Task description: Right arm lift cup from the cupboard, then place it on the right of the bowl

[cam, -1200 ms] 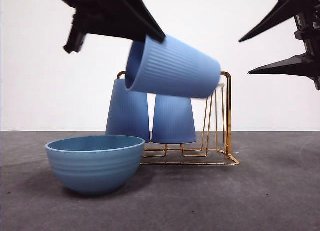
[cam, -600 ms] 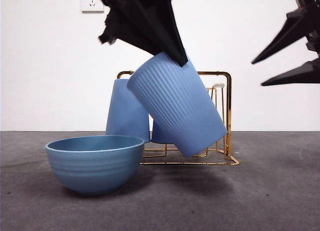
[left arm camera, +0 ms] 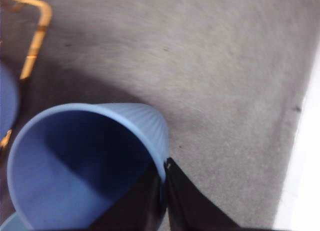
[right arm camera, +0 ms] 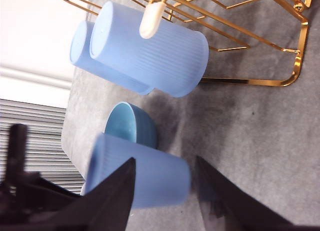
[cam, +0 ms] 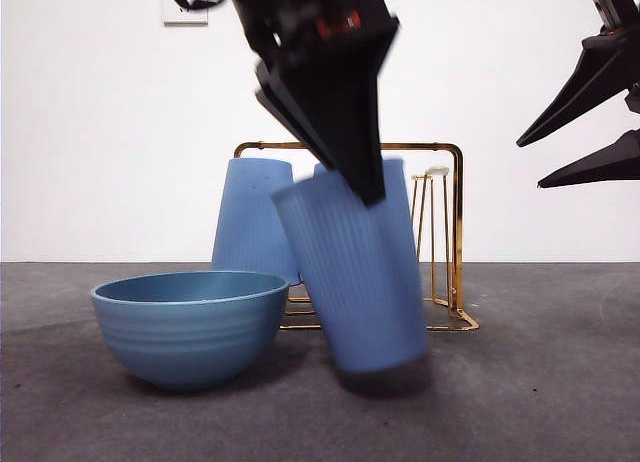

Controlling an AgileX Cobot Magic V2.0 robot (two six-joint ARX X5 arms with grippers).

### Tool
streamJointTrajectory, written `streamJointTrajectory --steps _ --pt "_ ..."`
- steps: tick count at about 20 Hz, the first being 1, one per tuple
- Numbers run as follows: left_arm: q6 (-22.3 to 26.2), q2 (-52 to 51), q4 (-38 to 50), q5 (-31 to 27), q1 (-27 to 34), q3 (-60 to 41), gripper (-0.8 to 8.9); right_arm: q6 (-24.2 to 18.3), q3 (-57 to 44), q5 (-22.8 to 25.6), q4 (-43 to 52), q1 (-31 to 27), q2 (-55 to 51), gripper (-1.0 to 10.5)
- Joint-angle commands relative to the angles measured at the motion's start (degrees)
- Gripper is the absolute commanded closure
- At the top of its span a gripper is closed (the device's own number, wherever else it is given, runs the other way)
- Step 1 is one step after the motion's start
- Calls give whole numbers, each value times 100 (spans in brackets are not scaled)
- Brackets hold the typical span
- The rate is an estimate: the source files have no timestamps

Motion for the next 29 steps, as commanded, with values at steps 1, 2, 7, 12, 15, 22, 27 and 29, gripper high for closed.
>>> streamJointTrajectory --steps 1,2,7,12,15,22,27,29 --pt "330 184 48 -192 -138 109 803 -140 31 7 -28 7 26 760" --pt "404 208 31 -297 -157 109 803 -157 31 7 -42 7 26 760" --pt "750 273 9 -481 -236 109 803 -197 31 7 -87 7 26 759" --pt "909 286 -85 -476 -234 109 803 -197 31 7 -87 7 26 759" --pt "920 286 -94 -435 -234 109 803 -197 31 7 -98 7 26 759" --pt "898 350 15 -435 -234 109 686 -240 31 4 -201 9 26 758" --pt "636 350 94 -435 -234 120 507 -240 31 2 -201 9 26 757" --pt "503 341 33 -435 -234 188 466 -240 31 4 -201 9 26 757"
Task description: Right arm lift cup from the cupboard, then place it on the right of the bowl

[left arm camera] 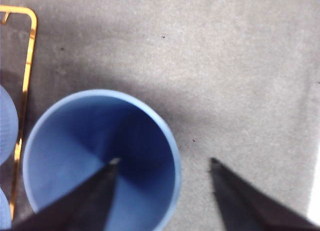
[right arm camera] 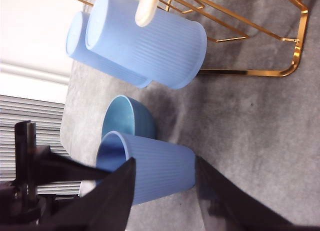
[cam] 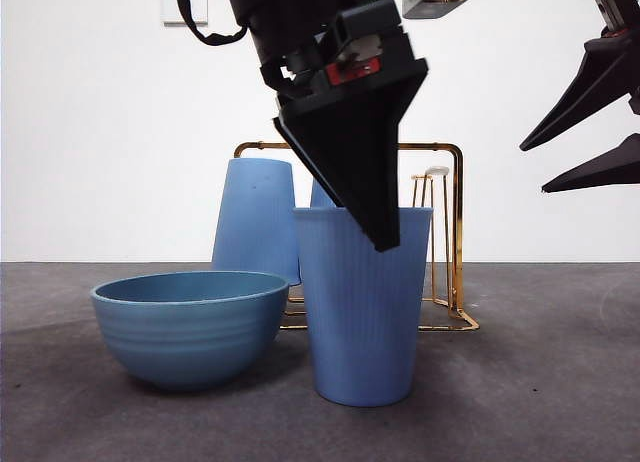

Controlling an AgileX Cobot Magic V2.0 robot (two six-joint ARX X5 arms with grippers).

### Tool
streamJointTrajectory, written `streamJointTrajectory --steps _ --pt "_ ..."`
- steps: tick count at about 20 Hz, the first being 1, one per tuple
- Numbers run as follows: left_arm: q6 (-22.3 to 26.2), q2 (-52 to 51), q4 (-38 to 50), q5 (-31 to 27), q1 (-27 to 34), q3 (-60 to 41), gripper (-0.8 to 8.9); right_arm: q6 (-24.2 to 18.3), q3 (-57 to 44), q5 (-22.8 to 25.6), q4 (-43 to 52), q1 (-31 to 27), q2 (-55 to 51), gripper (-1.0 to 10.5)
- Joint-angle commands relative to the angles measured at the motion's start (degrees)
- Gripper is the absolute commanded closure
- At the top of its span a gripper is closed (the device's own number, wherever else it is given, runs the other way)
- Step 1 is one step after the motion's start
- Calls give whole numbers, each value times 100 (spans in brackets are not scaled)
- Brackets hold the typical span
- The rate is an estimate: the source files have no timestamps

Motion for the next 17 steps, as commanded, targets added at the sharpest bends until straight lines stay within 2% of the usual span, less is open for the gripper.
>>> streamJointTrajectory --steps 1,6,9,11,13,15,17 --pt "-247 63 -46 9 -63 247 467 -94 31 2 28 9 26 757" --pt "-400 -503 -275 4 28 728 471 -118 31 4 28 9 26 757" --pt "-761 -1139 -385 4 348 793 489 -444 31 168 33 55 7 757" --pt "-977 -1574 -452 7 737 793 554 -835 35 861 37 170 -96 757" --pt "-1139 -1967 -496 13 1241 791 566 -1237 35 1613 44 293 -282 757" --pt "-1185 -2264 -570 326 1832 748 566 -1440 37 2061 125 380 -476 756" --pt "-1187 -2538 -568 898 2494 514 566 -1532 37 2267 317 450 -695 712"
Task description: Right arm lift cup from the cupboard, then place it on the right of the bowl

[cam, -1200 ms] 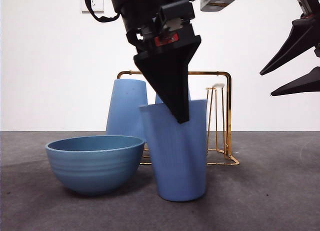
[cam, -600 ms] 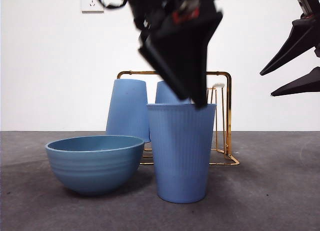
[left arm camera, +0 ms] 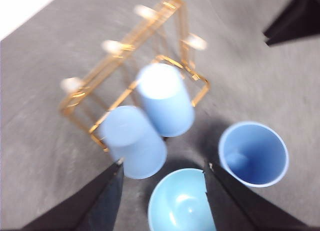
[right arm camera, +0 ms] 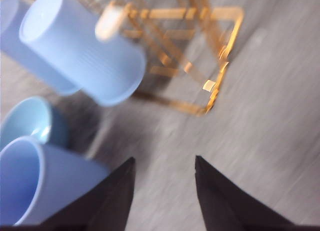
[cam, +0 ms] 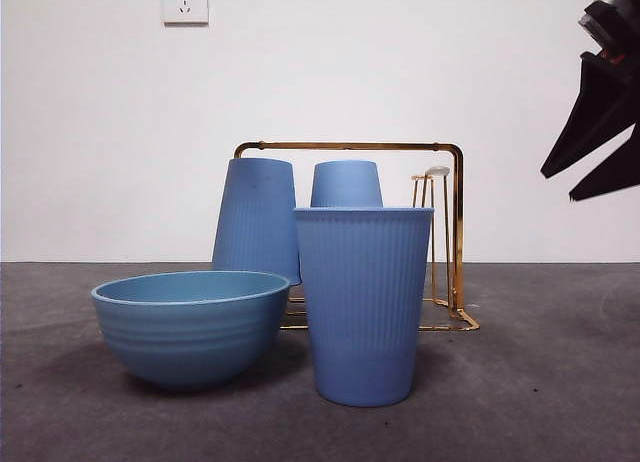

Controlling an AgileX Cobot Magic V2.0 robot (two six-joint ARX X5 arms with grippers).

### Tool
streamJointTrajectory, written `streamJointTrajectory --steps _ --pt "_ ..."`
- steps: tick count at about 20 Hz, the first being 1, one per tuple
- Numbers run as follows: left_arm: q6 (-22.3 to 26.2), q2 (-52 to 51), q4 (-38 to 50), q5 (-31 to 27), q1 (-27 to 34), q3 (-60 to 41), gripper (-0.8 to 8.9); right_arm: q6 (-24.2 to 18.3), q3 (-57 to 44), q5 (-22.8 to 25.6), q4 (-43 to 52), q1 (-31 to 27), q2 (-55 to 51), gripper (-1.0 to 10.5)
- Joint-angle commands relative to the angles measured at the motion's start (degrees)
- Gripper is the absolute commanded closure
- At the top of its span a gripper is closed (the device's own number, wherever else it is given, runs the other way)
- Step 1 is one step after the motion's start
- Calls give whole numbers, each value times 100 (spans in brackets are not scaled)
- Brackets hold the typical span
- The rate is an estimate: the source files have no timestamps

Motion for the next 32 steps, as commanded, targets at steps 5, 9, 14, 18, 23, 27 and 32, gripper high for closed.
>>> streamJointTrajectory --steps 5,9,14,18,23,27,32 --pt "-90 -695 249 1228 1729 -1532 565 -365 39 293 376 227 -474 666" --pt "-94 -835 299 1335 2170 -2162 565 -354 39 267 330 299 -479 667" --pt "-81 -833 326 1333 2194 -2164 566 -326 39 20 315 299 -483 668" --pt "-72 -833 280 1329 2194 -2164 806 -354 39 -2 452 299 -481 931" --pt "-90 -839 197 1329 2194 -2157 806 -251 39 -90 525 295 -514 931" --pt "101 -841 205 1274 2194 -2155 806 -251 39 -87 527 295 -514 931" --pt "-557 -2498 3412 1110 2844 -4111 806 -251 39 -79 533 293 -516 931"
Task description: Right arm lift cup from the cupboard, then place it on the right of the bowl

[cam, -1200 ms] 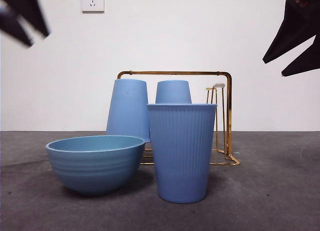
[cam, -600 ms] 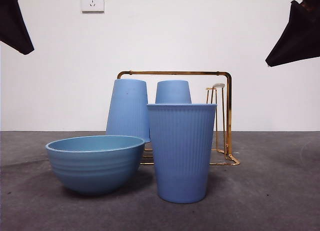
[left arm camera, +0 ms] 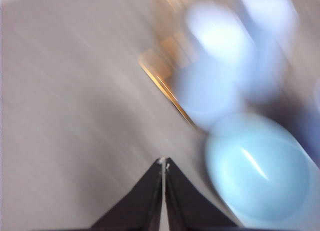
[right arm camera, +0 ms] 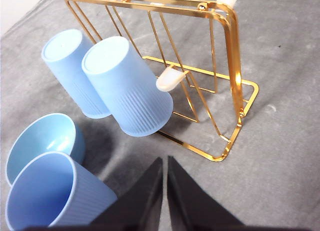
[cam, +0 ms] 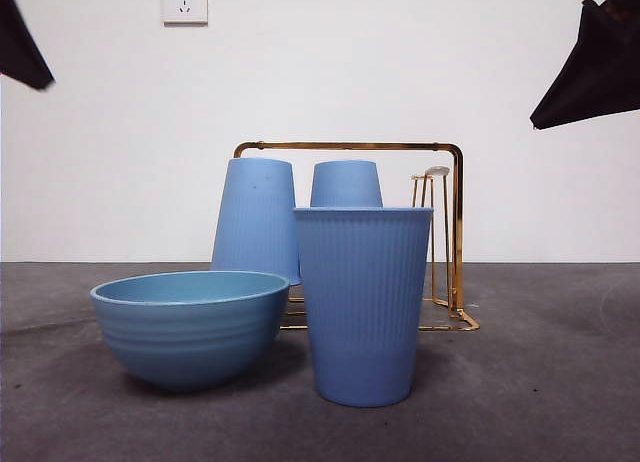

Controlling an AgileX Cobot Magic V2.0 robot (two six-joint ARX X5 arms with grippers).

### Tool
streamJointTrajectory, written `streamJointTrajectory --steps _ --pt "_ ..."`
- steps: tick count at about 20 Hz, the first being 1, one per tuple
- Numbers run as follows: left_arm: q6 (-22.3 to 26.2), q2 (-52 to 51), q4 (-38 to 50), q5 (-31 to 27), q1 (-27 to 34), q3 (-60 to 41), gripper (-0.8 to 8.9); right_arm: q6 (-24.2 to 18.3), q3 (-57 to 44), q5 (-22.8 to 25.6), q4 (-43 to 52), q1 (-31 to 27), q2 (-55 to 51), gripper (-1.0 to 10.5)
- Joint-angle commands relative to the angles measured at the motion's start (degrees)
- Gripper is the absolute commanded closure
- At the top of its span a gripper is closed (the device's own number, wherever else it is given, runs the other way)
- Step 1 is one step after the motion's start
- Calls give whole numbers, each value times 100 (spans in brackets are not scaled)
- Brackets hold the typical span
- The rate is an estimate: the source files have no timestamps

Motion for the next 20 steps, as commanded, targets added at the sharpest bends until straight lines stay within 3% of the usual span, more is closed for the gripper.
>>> streamJointTrajectory --steps 1,4,9,12,20 --pt "-1021 -1121 2389 -343 358 -1539 806 59 39 -9 63 17 28 931" --pt "-1449 -2730 3305 -927 811 -3171 806 59 39 -9 63 17 28 931" --pt "-1368 -4551 2859 -986 1292 -4330 806 59 39 -9 63 17 28 931" --pt "-1351 -5080 2813 -1217 1316 -4756 806 59 39 -7 63 17 28 931" --pt "-1596 -5084 2680 -1213 1316 -4784 806 59 39 -7 66 17 28 931"
